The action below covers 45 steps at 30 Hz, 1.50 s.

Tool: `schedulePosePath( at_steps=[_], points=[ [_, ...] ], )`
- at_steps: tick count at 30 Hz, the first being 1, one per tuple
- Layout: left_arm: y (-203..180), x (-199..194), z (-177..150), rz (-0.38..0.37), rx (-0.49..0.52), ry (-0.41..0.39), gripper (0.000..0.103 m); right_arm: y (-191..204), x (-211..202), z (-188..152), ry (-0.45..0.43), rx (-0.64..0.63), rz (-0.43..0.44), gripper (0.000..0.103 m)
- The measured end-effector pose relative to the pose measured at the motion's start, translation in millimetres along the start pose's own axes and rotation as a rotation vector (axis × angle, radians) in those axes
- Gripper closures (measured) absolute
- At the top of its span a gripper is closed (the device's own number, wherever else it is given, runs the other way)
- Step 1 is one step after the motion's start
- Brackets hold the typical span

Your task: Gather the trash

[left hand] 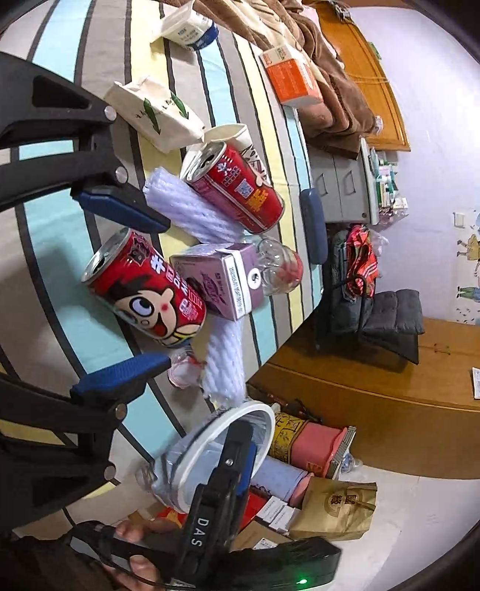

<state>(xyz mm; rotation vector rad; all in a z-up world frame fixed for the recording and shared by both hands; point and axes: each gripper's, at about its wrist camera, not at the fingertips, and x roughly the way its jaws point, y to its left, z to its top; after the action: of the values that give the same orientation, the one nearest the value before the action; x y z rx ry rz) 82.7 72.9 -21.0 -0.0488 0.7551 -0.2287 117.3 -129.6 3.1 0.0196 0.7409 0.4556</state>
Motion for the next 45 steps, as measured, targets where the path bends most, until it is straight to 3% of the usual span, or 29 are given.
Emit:
schedulePosePath(
  at_steps=[9, 18, 21, 24, 28, 34, 40, 45],
  points=[
    [8, 29, 1, -0.041, 0.010, 0.086, 0.030, 18, 22, 9, 0.052, -0.041, 0.064, 0.042],
    [10, 36, -2, -0.072, 0.009, 0.092, 0.030, 23, 28, 12, 0.081, -0.042, 0.130, 0.043],
    [13, 36, -2, -0.075, 0.002, 0.094, 0.032, 20, 23, 12, 0.065, -0.016, 0.125, 0.042],
    [14, 35, -2, -0.074, 0.000, 0.093, 0.033, 16, 23, 12, 0.083, 0.011, 0.016, 0.042],
    [22, 30, -6, -0.079, -0.044, 0.087, 0.035, 12, 18, 11, 0.069, 0.025, -0.019, 0.042],
    [35, 24, -11, -0.015, -0.081, 0.081, 0.035, 9, 17, 15, 0.053, 0.015, -0.058, 0.042],
    [48, 22, -14, -0.015, -0.143, 0.070, 0.035, 2, 11, 12, 0.040, 0.041, -0.041, 0.042],
    [49, 24, -12, -0.012, -0.132, 0.070, 0.035, 17, 17, 15, 0.038, -0.036, 0.029, 0.043]
  ],
)
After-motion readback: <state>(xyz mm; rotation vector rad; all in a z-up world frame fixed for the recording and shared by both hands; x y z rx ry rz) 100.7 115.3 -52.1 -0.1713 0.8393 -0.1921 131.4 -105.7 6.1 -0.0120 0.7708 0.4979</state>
